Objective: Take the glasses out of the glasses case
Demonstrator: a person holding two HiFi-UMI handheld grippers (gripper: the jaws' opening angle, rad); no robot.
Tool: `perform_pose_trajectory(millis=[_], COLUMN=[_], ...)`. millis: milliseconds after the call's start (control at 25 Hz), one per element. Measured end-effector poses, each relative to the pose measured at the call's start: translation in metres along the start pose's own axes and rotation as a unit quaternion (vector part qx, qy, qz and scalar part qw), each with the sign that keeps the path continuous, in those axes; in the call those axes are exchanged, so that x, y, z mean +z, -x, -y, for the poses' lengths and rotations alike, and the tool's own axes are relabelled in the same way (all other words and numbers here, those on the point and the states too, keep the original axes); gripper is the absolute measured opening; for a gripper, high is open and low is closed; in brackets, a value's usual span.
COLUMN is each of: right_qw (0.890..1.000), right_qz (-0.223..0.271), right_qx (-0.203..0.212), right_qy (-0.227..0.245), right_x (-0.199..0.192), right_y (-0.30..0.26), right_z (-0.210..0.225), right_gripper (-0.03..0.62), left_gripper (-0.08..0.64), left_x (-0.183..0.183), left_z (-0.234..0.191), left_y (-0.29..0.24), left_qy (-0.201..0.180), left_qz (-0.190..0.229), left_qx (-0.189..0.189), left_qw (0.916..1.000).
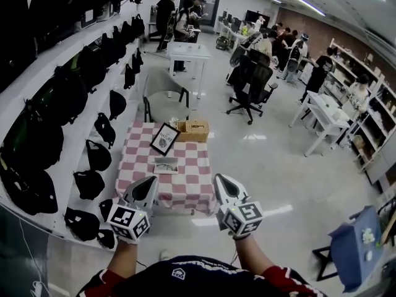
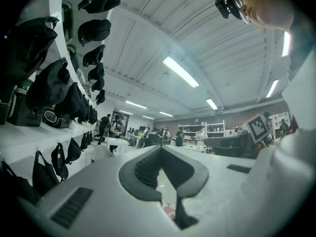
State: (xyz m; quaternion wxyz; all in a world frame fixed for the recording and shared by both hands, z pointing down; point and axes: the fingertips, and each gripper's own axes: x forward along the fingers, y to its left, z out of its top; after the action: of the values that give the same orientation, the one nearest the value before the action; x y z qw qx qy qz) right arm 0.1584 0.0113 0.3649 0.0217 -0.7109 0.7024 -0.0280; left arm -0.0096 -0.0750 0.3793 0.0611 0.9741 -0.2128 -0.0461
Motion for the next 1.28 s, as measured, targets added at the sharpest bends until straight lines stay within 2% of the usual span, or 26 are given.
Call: perform_pose_trajectory(millis=[320, 480, 600, 720, 1280], right_qw=[1.0, 1.0, 0.999, 0.999, 0.999], right_qz=[-0.006, -0.011, -0.023, -0.037, -0.047], right_qx=[-0.007, -0.017, -0.023, -0.006, 0.009], right_qy=[-0.024, -0.02, -0.022, -0.009, -0.004], right_x=[-0.004, -0.005, -0.005, -0.019, -0.033], right_y=[-0.05, -0.068, -0.082, -0.09, -0.131], right_z=[-0.004, -0.008, -0.019, -0.026, -0.02], right_gripper=[0.003, 0.003, 0.003, 0.003, 0.003], left_gripper=[0.005, 0.005, 0.005, 0.005, 0.005], left_x=[0.002, -0.001, -0.005, -0.008, -0.014], left_z=[-0.042, -0.059, -0.076, -0.09, -0.113], left_y=[-0.02, -0.023, -0.02, -0.016, -0.028], left_qy=[0.018, 0.021, 0.036, 0.054, 0.049], left_qz=[-0.004, -0.005, -0.003, 0.004, 0.007], left_qx=[-0.019, -0.024, -0.017, -0.009, 0.011], left_qw=[0.9996, 0.9995, 0.9992, 0.9985, 0.9987])
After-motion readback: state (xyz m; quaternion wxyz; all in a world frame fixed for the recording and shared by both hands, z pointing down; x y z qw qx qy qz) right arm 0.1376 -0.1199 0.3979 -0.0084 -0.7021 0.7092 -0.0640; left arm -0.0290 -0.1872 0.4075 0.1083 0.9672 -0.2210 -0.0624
